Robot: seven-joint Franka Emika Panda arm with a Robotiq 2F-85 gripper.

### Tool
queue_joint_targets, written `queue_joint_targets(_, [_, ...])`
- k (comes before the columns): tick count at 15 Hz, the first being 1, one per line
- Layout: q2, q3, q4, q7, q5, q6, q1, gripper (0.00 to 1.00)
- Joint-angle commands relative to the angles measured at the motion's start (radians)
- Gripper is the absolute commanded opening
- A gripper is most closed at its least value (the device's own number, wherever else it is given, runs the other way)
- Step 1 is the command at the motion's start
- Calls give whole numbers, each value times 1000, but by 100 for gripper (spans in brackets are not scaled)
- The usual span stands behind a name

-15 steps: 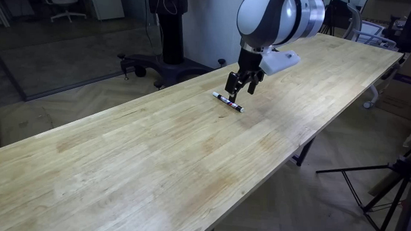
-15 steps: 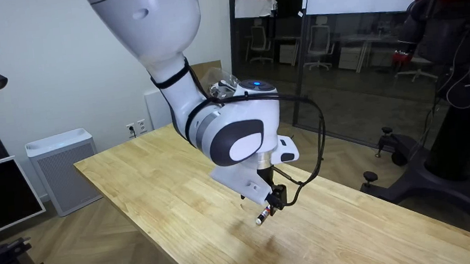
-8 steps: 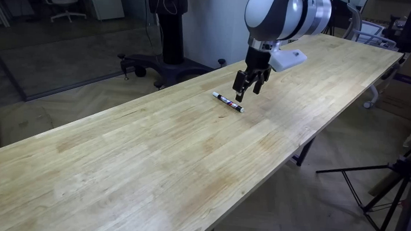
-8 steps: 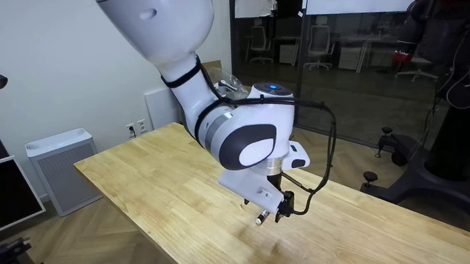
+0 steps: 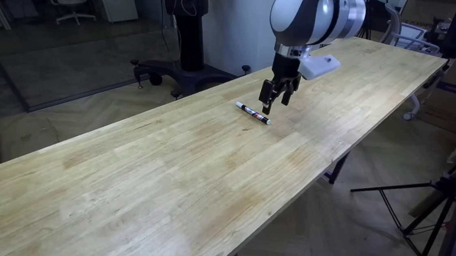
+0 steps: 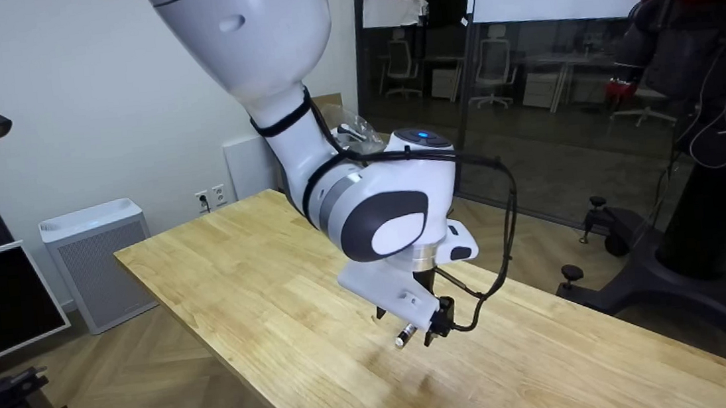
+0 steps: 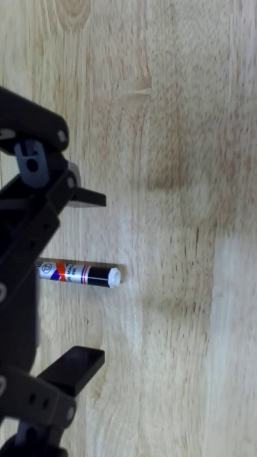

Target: Move the marker to the left

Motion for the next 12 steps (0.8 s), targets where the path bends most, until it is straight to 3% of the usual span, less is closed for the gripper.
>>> queue_joint_targets(1, [50,-52,92,44,-22,-54,63,100])
queue_joint_targets(7, [132,-96,240,59,-37,-158,121,100])
queue_joint_targets(12, [201,-105,365,58,-43,-259,131,100])
